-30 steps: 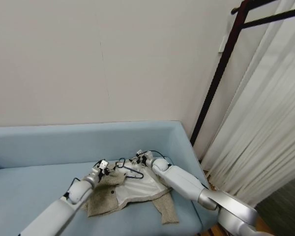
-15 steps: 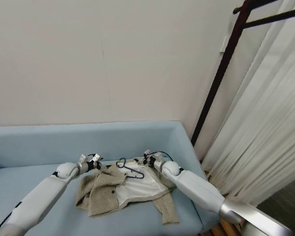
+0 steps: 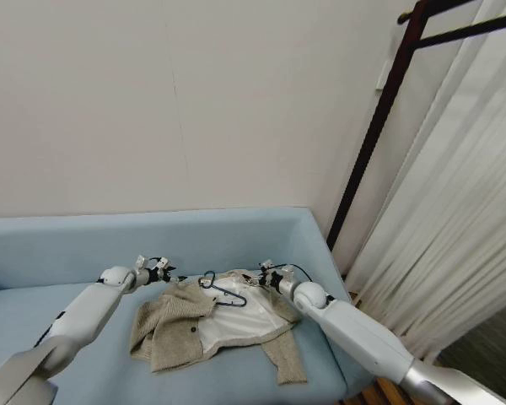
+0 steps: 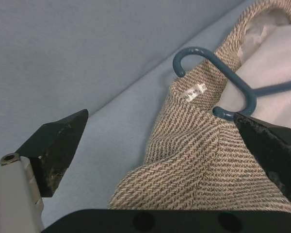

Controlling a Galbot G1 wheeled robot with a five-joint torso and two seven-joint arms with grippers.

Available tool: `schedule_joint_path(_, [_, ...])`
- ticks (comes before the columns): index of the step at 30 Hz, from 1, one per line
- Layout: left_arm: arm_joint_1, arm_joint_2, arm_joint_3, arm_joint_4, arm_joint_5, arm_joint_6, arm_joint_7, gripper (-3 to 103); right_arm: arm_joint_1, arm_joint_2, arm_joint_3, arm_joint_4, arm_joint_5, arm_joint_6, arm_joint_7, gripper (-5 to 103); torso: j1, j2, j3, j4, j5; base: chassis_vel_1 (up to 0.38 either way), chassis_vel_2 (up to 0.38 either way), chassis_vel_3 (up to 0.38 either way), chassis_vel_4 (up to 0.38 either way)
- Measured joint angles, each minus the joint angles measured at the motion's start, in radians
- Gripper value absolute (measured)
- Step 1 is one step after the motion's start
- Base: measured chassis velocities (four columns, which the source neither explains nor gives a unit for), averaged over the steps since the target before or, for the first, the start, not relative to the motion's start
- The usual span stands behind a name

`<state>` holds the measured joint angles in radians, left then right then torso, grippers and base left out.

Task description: Pick up the clothes from the sofa and hang them on the clothes hanger.

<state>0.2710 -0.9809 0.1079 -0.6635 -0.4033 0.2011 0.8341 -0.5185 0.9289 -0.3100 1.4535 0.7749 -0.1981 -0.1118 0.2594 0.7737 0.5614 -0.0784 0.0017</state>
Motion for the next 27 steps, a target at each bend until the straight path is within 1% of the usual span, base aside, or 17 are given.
schedule_joint_path(3, [-0.014, -0.037, 0.005, 0.074, 0.063, -0.022, 0.007, 98, -0.014, -0.013, 0.024, 0.005, -0.001, 0.003, -0.017, 100, 0.000, 0.000, 0.000, 0.0007, -0.0004, 0.000, 0.000, 0.000, 0.000])
schedule_joint_path(5, [-0.020, -0.051, 0.005, 0.107, 0.096, -0.036, 0.007, 98, -0.021, -0.019, 0.033, 0.011, -0.001, 0.004, -0.024, 100, 0.000, 0.000, 0.000, 0.0008, -0.0002, 0.000, 0.000, 0.000, 0.000])
schedule_joint_path(7, [-0.023, -0.055, 0.005, 0.117, 0.107, -0.040, 0.007, 98, -0.024, -0.021, 0.035, 0.013, 0.000, 0.004, -0.026, 100, 0.000, 0.000, 0.000, 0.0009, -0.0002, 0.000, 0.000, 0.000, 0.000])
schedule_joint_path(11, [-0.043, -0.088, 0.002, 0.190, 0.183, -0.073, -0.010, 98, -0.042, -0.041, 0.043, 0.033, 0.000, 0.012, -0.046, 100, 0.000, 0.000, 0.000, 0.0006, 0.0000, 0.000, 0.000, 0.000, 0.000])
schedule_joint_path(12, [-0.043, -0.088, 0.002, 0.190, 0.183, -0.073, -0.010, 98, -0.042, -0.041, 0.043, 0.033, 0.000, 0.012, -0.046, 100, 0.000, 0.000, 0.000, 0.0006, 0.0000, 0.000, 0.000, 0.000, 0.000])
schedule_joint_path(14, [-0.047, -0.106, 0.000, 0.212, 0.215, -0.079, -0.021, 98, -0.046, -0.053, 0.044, 0.045, 0.001, 0.014, -0.049, 100, 0.000, 0.000, 0.000, 0.0005, -0.0001, 0.000, 0.000, 0.000, 0.000])
schedule_joint_path(15, [-0.048, -0.110, -0.001, 0.213, 0.226, -0.079, -0.023, 101, -0.047, -0.058, 0.044, 0.048, 0.001, 0.015, -0.052, 100, 0.000, 0.000, 0.000, 0.0005, -0.0001, 0.000, 0.000, 0.000, 0.000])
schedule_joint_path(16, [-0.048, -0.114, -0.001, 0.214, 0.239, -0.079, -0.023, 99, -0.048, -0.063, 0.047, 0.050, 0.001, 0.017, -0.056, 100, 0.000, 0.000, 0.000, 0.0004, -0.0001, 0.000, 0.000, 0.000, 0.000])
schedule_joint_path(22, [-0.045, -0.116, -0.001, 0.216, 0.271, -0.081, -0.010, 97, -0.059, -0.064, 0.062, 0.052, -0.001, 0.021, -0.060, 100, 0.000, 0.000, 0.000, 0.0004, -0.0002, 0.000, 0.000, 0.000, 0.000])
schedule_joint_path(27, [-0.040, -0.112, 0.002, 0.239, 0.281, -0.105, 0.002, 95, -0.079, -0.065, 0.083, 0.064, -0.004, 0.022, -0.061, 100, 0.000, 0.000, 0.000, 0.0004, -0.0001, 0.000, 0.000, 0.000, 0.000])
